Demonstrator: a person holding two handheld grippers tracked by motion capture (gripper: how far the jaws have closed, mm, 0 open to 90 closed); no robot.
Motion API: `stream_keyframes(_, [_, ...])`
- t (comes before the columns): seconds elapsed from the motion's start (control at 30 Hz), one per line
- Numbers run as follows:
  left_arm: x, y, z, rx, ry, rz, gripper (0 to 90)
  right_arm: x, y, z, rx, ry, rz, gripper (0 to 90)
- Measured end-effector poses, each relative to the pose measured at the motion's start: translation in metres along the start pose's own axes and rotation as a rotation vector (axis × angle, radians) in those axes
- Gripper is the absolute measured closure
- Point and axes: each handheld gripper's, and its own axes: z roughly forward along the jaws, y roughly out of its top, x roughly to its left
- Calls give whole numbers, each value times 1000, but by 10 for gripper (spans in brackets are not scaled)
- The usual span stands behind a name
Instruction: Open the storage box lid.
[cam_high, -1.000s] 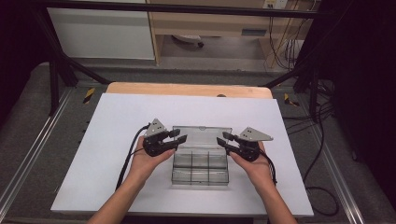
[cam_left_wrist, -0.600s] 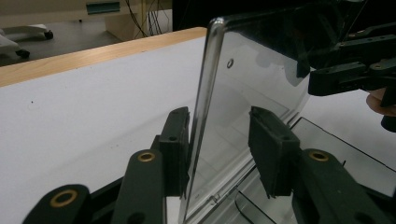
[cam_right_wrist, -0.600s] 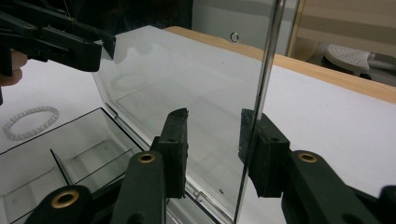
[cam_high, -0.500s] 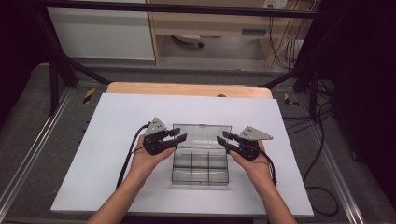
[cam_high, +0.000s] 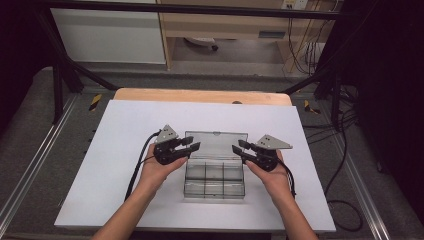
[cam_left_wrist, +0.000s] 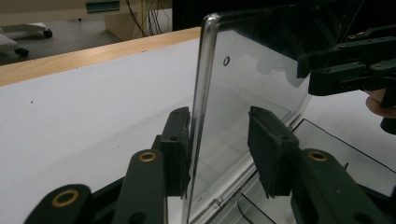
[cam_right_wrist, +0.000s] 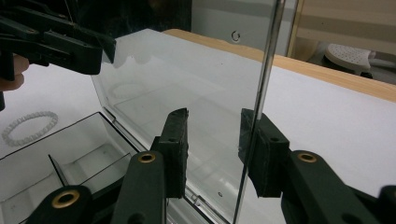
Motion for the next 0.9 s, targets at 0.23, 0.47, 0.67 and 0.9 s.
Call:
stream_keyframes(0.23, [2, 0, 1, 0, -2, -9, 598, -1, 0, 1, -3, 1, 8, 626])
stream_keyframes(0.47, [3, 0, 2, -2, -2, -13, 601, -3, 0, 2, -5, 2, 15, 626])
stream_keyframes(0.67, [4, 0, 3, -5, -4, -21, 602, -3, 0, 3, -8, 3, 19, 626])
stream_keyframes(0.9, [5, 0, 4, -9, -3, -28, 603, -4, 0, 4, -7, 4, 30, 624])
